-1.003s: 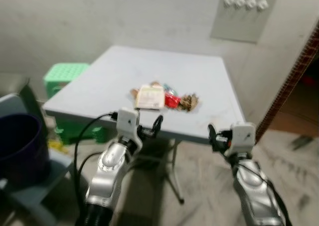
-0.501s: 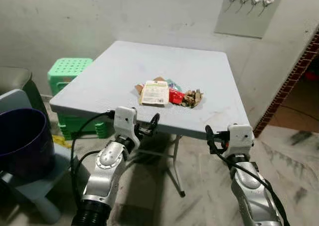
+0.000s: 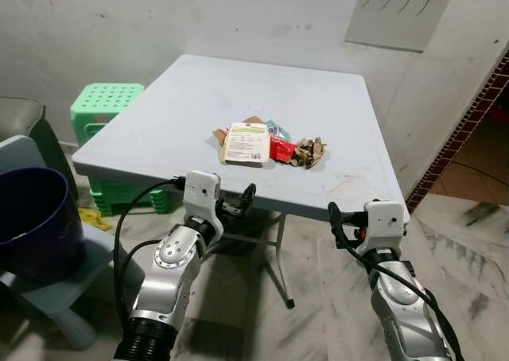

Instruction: Picking trash to rubbish bin

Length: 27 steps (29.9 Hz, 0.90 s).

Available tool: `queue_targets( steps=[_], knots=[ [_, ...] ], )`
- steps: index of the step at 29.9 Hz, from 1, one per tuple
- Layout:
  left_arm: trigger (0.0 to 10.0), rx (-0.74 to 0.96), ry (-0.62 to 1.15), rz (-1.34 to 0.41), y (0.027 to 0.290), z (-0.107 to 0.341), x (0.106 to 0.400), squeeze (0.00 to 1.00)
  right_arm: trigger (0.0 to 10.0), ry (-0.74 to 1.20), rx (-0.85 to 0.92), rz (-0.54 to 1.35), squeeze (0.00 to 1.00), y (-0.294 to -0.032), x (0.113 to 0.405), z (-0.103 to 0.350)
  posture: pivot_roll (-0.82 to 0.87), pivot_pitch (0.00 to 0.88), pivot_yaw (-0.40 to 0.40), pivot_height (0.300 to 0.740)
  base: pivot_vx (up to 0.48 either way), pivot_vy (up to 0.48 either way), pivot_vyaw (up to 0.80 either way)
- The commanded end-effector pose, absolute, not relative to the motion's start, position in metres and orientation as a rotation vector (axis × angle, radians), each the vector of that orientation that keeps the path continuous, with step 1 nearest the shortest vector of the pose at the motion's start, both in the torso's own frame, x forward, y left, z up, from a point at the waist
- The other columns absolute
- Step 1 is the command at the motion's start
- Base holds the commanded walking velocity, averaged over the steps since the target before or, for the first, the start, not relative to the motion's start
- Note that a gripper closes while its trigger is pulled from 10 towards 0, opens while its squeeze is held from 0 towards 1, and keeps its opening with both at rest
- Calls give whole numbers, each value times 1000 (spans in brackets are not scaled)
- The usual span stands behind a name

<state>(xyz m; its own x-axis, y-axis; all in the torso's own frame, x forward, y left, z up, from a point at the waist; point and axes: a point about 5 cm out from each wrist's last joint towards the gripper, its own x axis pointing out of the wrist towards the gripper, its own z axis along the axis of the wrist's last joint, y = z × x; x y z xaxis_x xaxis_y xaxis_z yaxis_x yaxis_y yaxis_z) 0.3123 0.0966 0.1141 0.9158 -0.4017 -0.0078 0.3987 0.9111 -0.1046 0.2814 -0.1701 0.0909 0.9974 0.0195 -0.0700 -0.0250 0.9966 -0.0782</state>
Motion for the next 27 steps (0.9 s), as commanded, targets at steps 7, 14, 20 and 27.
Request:
queue_targets(
  steps=[7, 14, 20, 27],
  knots=[
    [10000, -105, 1, -428, 94, 124, 316, 0, 10000, 36, -87, 39, 0, -168, 284, 100, -55, 0, -70, 740, 469, 0, 0],
    [10000, -106, -2, -427, 94, 125, 317, 0, 10000, 29, -91, 54, 0, -166, 284, 100, -53, 0, -72, 740, 469, 0, 0],
    [10000, -104, -5, -421, 95, 125, 317, 0, 10000, 25, -98, 67, 0, -165, 284, 101, -51, 0, -73, 740, 469, 0, 0],
    [10000, -88, -35, -416, 92, 128, 315, 0, 10000, 26, -106, 71, 0, -164, 284, 100, -48, 0, -76, 740, 0, 0, 0]
  ],
)
